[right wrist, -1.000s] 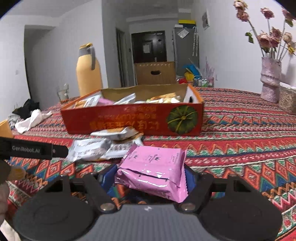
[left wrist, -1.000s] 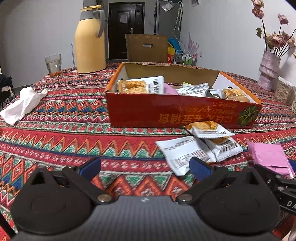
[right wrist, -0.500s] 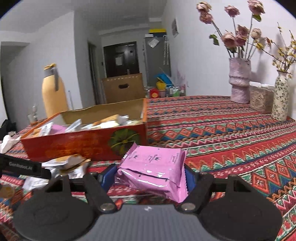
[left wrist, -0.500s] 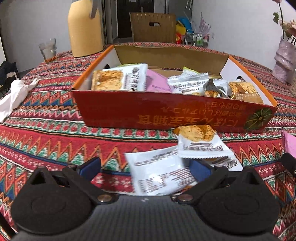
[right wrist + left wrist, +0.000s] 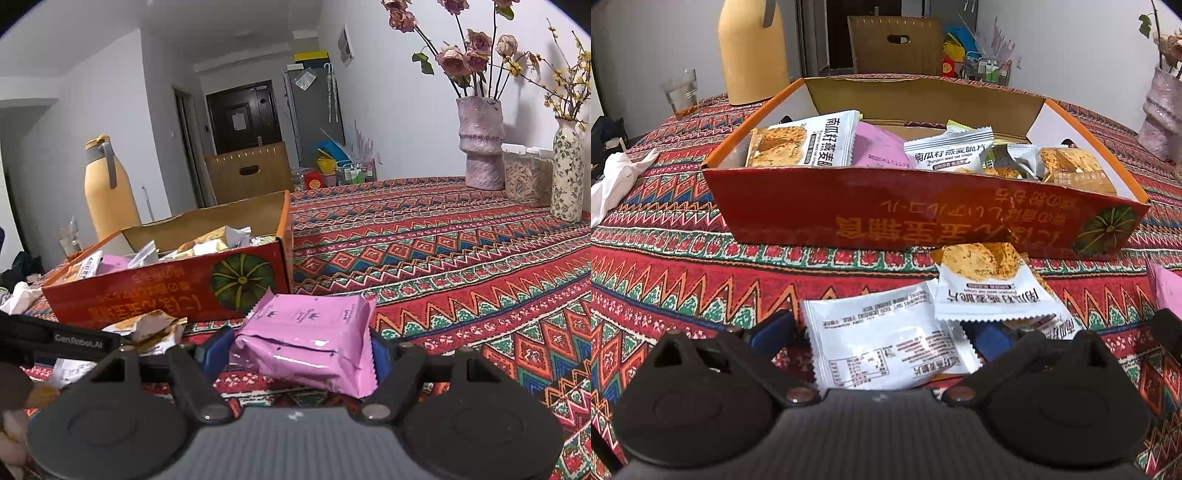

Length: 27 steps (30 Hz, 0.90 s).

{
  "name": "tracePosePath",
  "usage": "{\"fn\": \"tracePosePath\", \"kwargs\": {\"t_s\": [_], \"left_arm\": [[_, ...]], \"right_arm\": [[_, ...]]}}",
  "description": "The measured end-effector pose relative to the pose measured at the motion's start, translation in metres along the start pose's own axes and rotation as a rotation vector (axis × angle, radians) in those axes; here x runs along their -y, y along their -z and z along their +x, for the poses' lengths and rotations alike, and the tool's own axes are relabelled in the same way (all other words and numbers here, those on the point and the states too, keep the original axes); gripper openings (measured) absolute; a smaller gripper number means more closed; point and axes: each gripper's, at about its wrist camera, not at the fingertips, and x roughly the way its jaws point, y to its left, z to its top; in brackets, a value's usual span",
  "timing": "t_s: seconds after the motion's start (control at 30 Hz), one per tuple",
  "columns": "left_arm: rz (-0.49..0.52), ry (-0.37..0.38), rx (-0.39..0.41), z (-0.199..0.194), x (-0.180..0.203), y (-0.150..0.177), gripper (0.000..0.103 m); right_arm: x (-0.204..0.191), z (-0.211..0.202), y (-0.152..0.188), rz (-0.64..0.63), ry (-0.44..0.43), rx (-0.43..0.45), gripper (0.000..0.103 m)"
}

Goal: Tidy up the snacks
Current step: 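Grasp a white sachet with the left tool while the right tool holds the pink packet, then carry both held packets over the box and open both tools to drop them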

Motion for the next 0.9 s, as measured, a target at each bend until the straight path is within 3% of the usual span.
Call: {"fn": "tracePosePath", "kwargs": {"t_s": [0.03,0.1,0.23,0.3,0.4,0.47,0.63,0.7,0.77,0.83,0.9], "left_arm": [[0.003,0.005,0.009,-0.002,-0.001,0.001,0.092],[0.016,0.015,0.025,-0.008,-0.003,0.003,0.075],[0.024,0.042,0.045,-0.015,-0.010,0.007,0.057],[0.029,0.052,0.056,-0.018,-0.013,0.009,0.038],[0.034,0.078,0.064,-0.021,-0.019,0.012,0.020],[0.040,0.089,0.071,-0.022,-0.022,0.014,0.014],[0.050,0.091,0.094,-0.029,-0.029,0.020,0.014],[0.054,0.093,0.108,-0.032,-0.031,0.021,0.014],[0.061,0.092,0.126,-0.036,-0.032,0.022,0.014],[0.064,0.094,0.136,-0.038,-0.033,0.023,0.014],[0.064,0.099,0.140,-0.040,-0.034,0.023,0.014]], "right_arm": [[0.000,0.000,0.000,0.002,-0.002,0.001,0.073],[0.001,-0.001,0.000,0.007,-0.005,0.004,0.073],[0.001,-0.003,0.001,0.008,-0.006,0.007,0.073],[0.001,-0.003,0.001,0.008,-0.006,0.008,0.072],[0.001,-0.002,0.002,0.006,-0.005,0.005,0.054],[0.000,-0.002,0.003,0.004,-0.005,0.003,0.051],[-0.003,0.000,0.002,-0.016,-0.002,-0.014,0.047],[-0.006,0.002,0.001,-0.033,0.000,-0.033,0.053],[-0.012,0.003,-0.002,-0.057,0.015,-0.043,0.093],[-0.021,0.004,-0.005,-0.081,0.025,-0.046,0.103],[-0.030,0.011,-0.010,-0.097,0.033,-0.081,0.103]]}}
